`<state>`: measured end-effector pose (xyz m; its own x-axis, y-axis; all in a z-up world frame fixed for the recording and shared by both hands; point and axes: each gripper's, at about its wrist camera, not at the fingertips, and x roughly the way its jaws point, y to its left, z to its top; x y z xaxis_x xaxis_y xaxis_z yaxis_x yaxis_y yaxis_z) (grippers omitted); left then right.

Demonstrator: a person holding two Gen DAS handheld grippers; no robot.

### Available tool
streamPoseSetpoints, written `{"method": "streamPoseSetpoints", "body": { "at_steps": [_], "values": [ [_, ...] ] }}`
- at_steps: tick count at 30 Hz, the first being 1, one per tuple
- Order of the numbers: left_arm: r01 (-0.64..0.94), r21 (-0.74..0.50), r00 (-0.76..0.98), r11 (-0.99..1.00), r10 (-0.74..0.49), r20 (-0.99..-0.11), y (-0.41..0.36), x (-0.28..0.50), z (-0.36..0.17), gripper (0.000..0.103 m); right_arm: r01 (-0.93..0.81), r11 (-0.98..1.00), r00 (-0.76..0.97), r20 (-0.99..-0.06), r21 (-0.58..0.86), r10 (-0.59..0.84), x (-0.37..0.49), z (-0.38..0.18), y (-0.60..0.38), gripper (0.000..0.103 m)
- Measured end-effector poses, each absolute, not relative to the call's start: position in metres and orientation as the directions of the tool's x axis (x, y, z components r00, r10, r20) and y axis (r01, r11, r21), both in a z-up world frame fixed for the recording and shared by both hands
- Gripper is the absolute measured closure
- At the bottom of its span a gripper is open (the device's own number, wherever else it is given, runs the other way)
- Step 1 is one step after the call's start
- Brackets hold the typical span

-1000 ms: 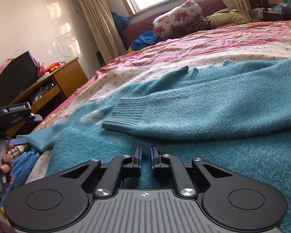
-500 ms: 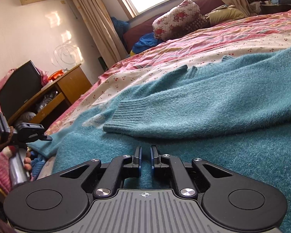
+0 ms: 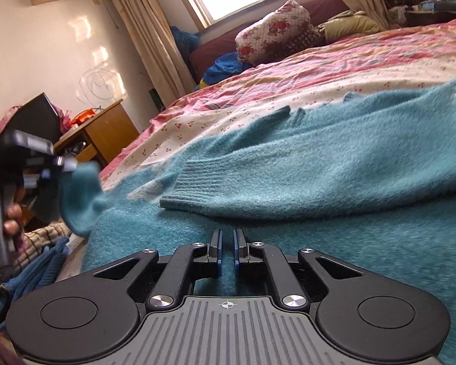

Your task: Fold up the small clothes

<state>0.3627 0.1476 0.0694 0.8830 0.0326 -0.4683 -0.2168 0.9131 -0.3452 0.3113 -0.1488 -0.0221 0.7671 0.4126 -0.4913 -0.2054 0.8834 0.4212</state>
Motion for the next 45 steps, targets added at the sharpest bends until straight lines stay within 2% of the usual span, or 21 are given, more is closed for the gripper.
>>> {"method": "streamPoseSetpoints", "body": {
  "at_steps": [6,8,10,12,16,18,21,25,29,31,33,36,38,40,42,45],
  "values": [
    [0.125,-0.356,0.855,0.926,-0.283,-0.436,0.032,0.363,0.084,0.087,-0.194,0.901,0.769,-0.51,0.388,0.385,0.287,-0.011,-0.175,0.092],
    [0.232,-0.333,0.813,0.914,-0.371,-0.45,-0.01,0.36,0.079,0.087,-0.169,0.906,0.772,-0.519,0.388,0.367,0.284,-0.01,-0.19,0.09],
    [0.301,-0.292,0.772,0.908,-0.412,-0.485,-0.045,0.357,0.07,0.082,-0.137,0.903,0.774,-0.525,0.408,0.354,0.283,-0.009,-0.207,0.09],
    [0.325,-0.241,0.742,0.914,-0.405,-0.535,-0.064,0.352,0.057,0.07,-0.105,0.894,0.775,-0.527,0.436,0.348,0.282,-0.009,-0.223,0.09],
    [0.311,-0.211,0.739,0.927,-0.376,-0.559,-0.05,0.332,0.041,0.066,-0.065,0.885,0.789,-0.519,0.461,0.328,0.281,-0.006,-0.243,0.09],
    [0.302,-0.227,0.742,0.926,-0.377,-0.554,-0.031,0.322,0.039,0.059,-0.063,0.887,0.797,-0.513,0.457,0.321,0.283,-0.001,-0.245,0.09],
    [0.284,-0.198,0.757,0.938,-0.346,-0.553,-0.011,0.306,0.037,0.057,-0.078,0.904,0.807,-0.506,0.42,0.305,0.29,0.008,-0.24,0.09],
    [0.219,-0.266,0.773,0.939,-0.333,-0.54,0.022,0.29,0.031,0.057,-0.161,0.935,0.801,-0.512,0.316,0.311,0.297,0.022,-0.218,0.086],
    [0.118,-0.33,0.797,0.937,-0.288,-0.531,0.05,0.27,0.014,0.056,-0.279,0.948,0.799,-0.51,0.154,0.318,0.305,0.038,-0.176,0.082],
    [0.087,-0.36,0.805,0.929,-0.279,-0.524,0.061,0.26,0.005,0.056,-0.345,0.936,0.794,-0.512,0.064,0.327,0.31,0.044,-0.151,0.071],
    [0.079,-0.394,0.811,0.916,-0.289,-0.509,0.07,0.251,-0.002,0.056,-0.4,0.916,0.785,-0.519,-0.01,0.337,0.315,0.046,-0.126,0.068],
    [0.103,-0.363,0.818,0.926,-0.286,-0.499,0.067,0.247,-0.002,0.056,-0.429,0.893,0.774,-0.563,-0.133,0.288,0.331,0.041,-0.091,0.068],
    [0.116,-0.347,0.821,0.931,-0.286,-0.494,0.065,0.247,0.001,0.056,-0.4,0.886,0.79,-0.579,-0.235,0.204,0.343,0.031,-0.074,0.069],
    [0.119,-0.363,0.822,0.924,-0.296,-0.487,0.068,0.247,0.002,0.056,-0.353,0.894,0.8,-0.585,-0.275,0.136,0.355,0.025,-0.07,0.078],
    [0.122,-0.371,0.821,0.92,-0.304,-0.484,0.071,0.246,0.001,0.056,-0.318,0.926,0.789,-0.598,-0.202,0.14,0.362,0.03,-0.08,0.091],
    [0.126,-0.363,0.825,0.923,-0.3,-0.479,0.072,0.246,0.003,0.056,-0.247,0.965,0.81,-0.565,-0.085,0.158,0.366,0.048,-0.111,0.092]
  ]
}}
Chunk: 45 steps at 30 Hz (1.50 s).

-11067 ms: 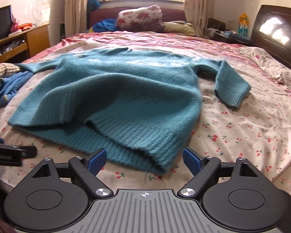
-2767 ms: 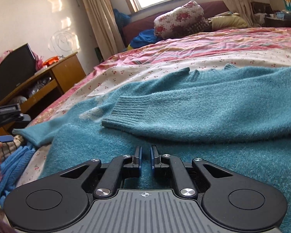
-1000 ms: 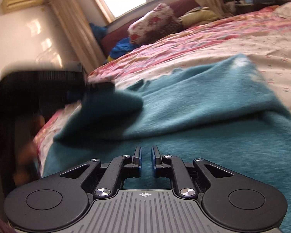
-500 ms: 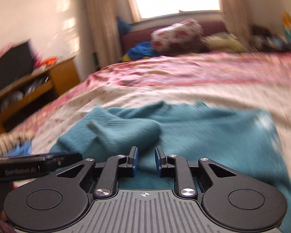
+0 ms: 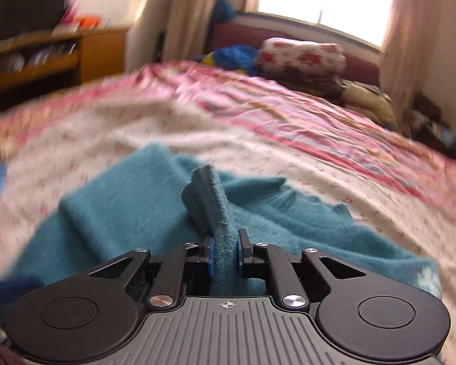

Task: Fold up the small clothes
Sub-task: 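Grasp the sweater side edge with the right tool and lift it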

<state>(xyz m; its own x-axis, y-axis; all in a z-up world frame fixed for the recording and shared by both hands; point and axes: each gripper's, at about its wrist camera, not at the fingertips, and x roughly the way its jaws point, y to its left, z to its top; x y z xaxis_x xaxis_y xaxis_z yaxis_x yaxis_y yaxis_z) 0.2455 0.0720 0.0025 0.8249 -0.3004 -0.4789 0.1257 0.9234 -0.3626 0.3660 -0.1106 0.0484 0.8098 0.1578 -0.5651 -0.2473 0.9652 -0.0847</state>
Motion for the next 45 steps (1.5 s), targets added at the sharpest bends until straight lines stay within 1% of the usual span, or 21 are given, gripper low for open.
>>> {"method": "streamPoseSetpoints", "body": {
  "at_steps": [5,7,9,11,13,14,15,16,19,22,25,26,27,28,32,34,36,38,41,43,45],
  "values": [
    [0.136,-0.346,0.84,0.928,-0.293,-0.456,0.068,0.246,0.012,0.052,-0.124,0.977,0.862,-0.469,0.175,0.193,0.369,0.084,-0.182,0.092],
    [0.14,-0.332,0.846,0.933,-0.287,-0.449,0.064,0.25,0.016,0.05,-0.082,0.973,0.887,-0.429,0.215,0.17,0.365,0.088,-0.205,0.092],
    [0.145,-0.303,0.847,0.942,-0.276,-0.455,0.059,0.256,0.017,0.048,-0.042,0.965,0.896,-0.417,0.259,0.151,0.363,0.079,-0.225,0.092],
    [0.141,-0.266,0.837,0.954,-0.258,-0.483,0.053,0.265,0.015,0.044,0.018,0.948,0.874,-0.465,0.317,0.139,0.364,0.056,-0.244,0.092],
    [0.111,-0.224,0.817,0.968,-0.217,-0.534,0.051,0.272,0.007,0.043,0.077,0.935,0.834,-0.537,0.347,0.131,0.367,0.026,-0.257,0.087],
    [0.1,-0.203,0.81,0.974,-0.198,-0.553,0.051,0.272,0.004,0.043,0.101,0.93,0.816,-0.564,0.354,0.126,0.367,0.014,-0.261,0.087],
    [0.097,-0.183,0.804,0.978,-0.186,-0.565,0.054,0.27,0.0,0.044,0.108,0.923,0.809,-0.573,0.368,0.134,0.364,0.006,-0.265,0.086],
    [0.104,-0.173,0.803,0.979,-0.185,-0.566,0.056,0.267,-0.001,0.044,0.108,0.916,0.812,-0.566,0.387,0.143,0.36,0.003,-0.267,0.083],
    [0.117,-0.139,0.816,0.983,-0.175,-0.551,0.058,0.256,0.003,0.044,0.107,0.902,0.818,-0.552,0.418,0.159,0.359,0.007,-0.272,0.08],
    [0.104,-0.102,0.849,0.989,-0.141,-0.509,0.055,0.255,0.017,0.042,0.101,0.895,0.811,-0.557,0.435,0.179,0.365,0.013,-0.271,0.078],
    [0.13,-0.044,0.842,0.991,-0.133,-0.523,0.041,0.277,0.021,0.041,0.09,0.885,0.805,-0.557,0.456,0.205,0.372,0.018,-0.263,0.079],
    [0.135,-0.016,0.845,0.991,-0.124,-0.521,0.035,0.283,0.019,0.041,0.091,0.886,0.799,-0.564,0.455,0.207,0.375,0.021,-0.258,0.082],
    [0.125,0.019,0.849,0.992,-0.097,-0.52,0.03,0.288,0.017,0.041,0.094,0.885,0.795,-0.569,0.455,0.208,0.379,0.025,-0.254,0.088],
    [0.108,0.052,0.855,0.993,-0.066,-0.515,0.026,0.293,0.016,0.041,0.091,0.885,0.794,-0.57,0.456,0.212,0.383,0.03,-0.249,0.089],
    [0.058,0.135,0.877,0.989,0.014,-0.481,0.022,0.301,0.013,0.041,0.021,0.862,0.816,-0.507,0.506,0.278,0.394,0.068,-0.233,0.09],
    [0.061,0.176,0.886,0.982,0.028,-0.462,0.019,0.299,0.012,0.04,-0.015,0.839,0.829,-0.463,0.544,0.315,0.402,0.093,-0.225,0.09],
    [0.066,0.214,0.899,0.975,0.035,-0.437,0.015,0.296,0.011,0.034,-0.058,0.821,0.841,-0.416,0.568,0.346,0.41,0.121,-0.215,0.09],
    [0.08,0.245,0.904,0.966,0.033,-0.426,0.01,0.299,0.01,0.031,-0.105,0.815,0.852,-0.37,0.57,0.37,0.419,0.15,-0.201,0.09],
    [0.083,0.29,0.911,0.953,0.046,-0.411,0.005,0.314,0.007,0.031,-0.172,0.827,0.855,-0.337,0.535,0.395,0.425,0.183,-0.173,0.09],
    [0.008,0.26,0.908,0.966,0.101,-0.406,0.019,0.329,0.011,0.031,-0.218,0.832,0.847,-0.324,0.51,0.42,0.424,0.197,-0.156,0.091],
    [-0.081,0.172,0.901,0.982,0.146,-0.409,0.048,0.342,0.021,0.029,-0.261,0.832,0.845,-0.3,0.49,0.442,0.417,0.204,-0.148,0.091]
  ]
}}
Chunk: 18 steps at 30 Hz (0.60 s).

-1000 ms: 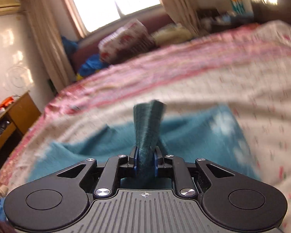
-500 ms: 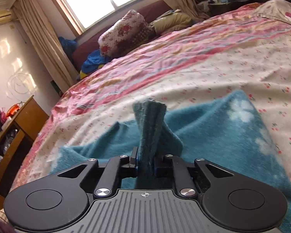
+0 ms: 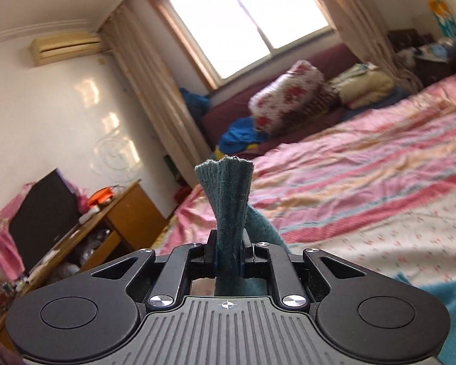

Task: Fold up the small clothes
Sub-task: 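Grasp the sweater side edge with the right tool and lift it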

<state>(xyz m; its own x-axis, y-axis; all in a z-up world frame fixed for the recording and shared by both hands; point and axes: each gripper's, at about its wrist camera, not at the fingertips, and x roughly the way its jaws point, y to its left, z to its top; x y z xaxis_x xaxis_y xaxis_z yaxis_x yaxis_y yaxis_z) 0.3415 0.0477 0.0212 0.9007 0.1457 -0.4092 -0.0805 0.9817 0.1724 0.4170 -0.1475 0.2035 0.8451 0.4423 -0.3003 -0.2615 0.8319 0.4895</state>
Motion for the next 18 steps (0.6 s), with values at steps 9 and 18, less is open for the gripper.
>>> {"method": "streamPoseSetpoints", "body": {
  "at_steps": [9,18],
  "values": [
    [-0.138,0.351,0.921,0.926,0.25,-0.298,0.059,0.356,0.016,0.023,-0.131,0.843,0.858,-0.365,0.522,0.36,0.42,0.155,-0.191,0.091],
    [0.065,0.531,0.95,0.845,0.11,-0.291,0.01,0.323,-0.004,0.023,0.055,0.88,0.86,-0.47,0.471,0.198,0.388,0.07,-0.279,0.091]
  ]
}}
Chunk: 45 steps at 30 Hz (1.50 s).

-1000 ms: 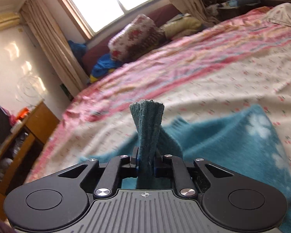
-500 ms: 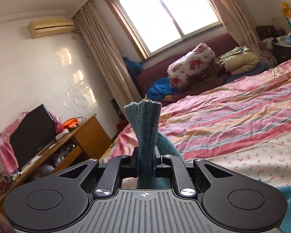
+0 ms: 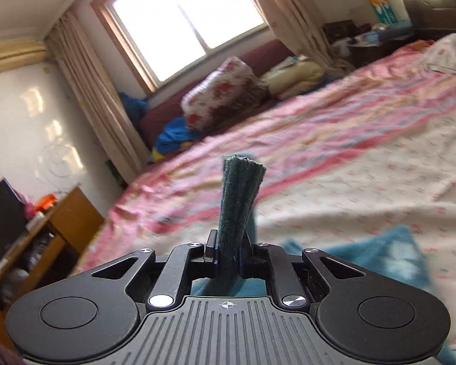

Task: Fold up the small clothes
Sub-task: 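Grasp the sweater side edge with the right tool and lift it, then fold the lifted side over the sweater body and release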

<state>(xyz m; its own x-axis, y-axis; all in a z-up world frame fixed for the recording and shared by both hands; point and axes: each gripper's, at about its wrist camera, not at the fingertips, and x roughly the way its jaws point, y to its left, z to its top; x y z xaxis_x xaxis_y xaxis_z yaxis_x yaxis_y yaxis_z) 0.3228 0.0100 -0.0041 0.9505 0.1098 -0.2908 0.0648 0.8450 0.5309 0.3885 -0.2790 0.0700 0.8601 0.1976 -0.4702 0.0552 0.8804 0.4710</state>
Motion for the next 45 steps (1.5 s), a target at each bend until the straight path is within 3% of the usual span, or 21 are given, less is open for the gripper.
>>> {"method": "streamPoseSetpoints", "body": {
  "at_steps": [5,9,14,21,25,30,33,36,41,45],
  "values": [
    [0.148,0.557,0.936,0.817,0.066,-0.346,0.01,0.302,-0.01,0.023,0.174,0.84,0.772,-0.601,0.514,0.208,0.373,0.007,-0.303,0.085],
    [0.187,0.481,0.911,0.856,0.032,-0.411,0.027,0.281,-0.003,0.023,0.192,0.799,0.771,-0.592,0.57,0.236,0.357,-0.007,-0.313,0.082],
    [0.178,0.357,0.882,0.917,0.013,-0.471,0.056,0.262,0.012,0.023,0.222,0.814,0.799,-0.579,0.536,0.164,0.342,0.013,-0.321,0.079],
    [0.142,0.166,0.905,0.976,-0.06,-0.421,0.063,0.276,0.05,0.023,0.221,0.913,0.874,-0.484,0.341,-0.031,0.324,0.045,-0.309,0.079],
    [0.146,0.132,0.912,0.98,-0.082,-0.401,0.036,0.316,0.049,0.023,0.098,0.947,0.864,-0.499,0.305,0.071,0.338,0.044,-0.284,0.079],
    [0.086,0.148,0.857,0.985,0.003,-0.516,0.021,0.37,0.016,0.024,0.089,0.974,0.8,-0.597,0.207,0.054,0.371,0.017,-0.278,0.079],
    [0.03,0.122,0.816,0.992,0.046,-0.576,0.034,0.386,-0.002,0.023,0.114,0.981,0.78,-0.625,0.16,0.011,0.382,0.003,-0.289,0.092],
    [-0.007,0.037,0.803,0.999,0.028,-0.596,0.046,0.388,-0.008,0.022,0.099,0.984,0.788,-0.616,0.148,0.013,0.381,-0.004,-0.291,0.092],
    [-0.017,0.047,0.799,0.999,0.042,-0.6,0.045,0.387,-0.002,0.021,0.098,0.989,0.788,-0.615,0.11,-0.01,0.377,0.005,-0.284,0.092],
    [-0.011,0.056,0.824,0.998,0.041,-0.565,0.048,0.371,0.014,0.022,0.068,0.992,0.828,-0.56,0.103,0.001,0.354,0.02,-0.281,0.084]
  ]
}}
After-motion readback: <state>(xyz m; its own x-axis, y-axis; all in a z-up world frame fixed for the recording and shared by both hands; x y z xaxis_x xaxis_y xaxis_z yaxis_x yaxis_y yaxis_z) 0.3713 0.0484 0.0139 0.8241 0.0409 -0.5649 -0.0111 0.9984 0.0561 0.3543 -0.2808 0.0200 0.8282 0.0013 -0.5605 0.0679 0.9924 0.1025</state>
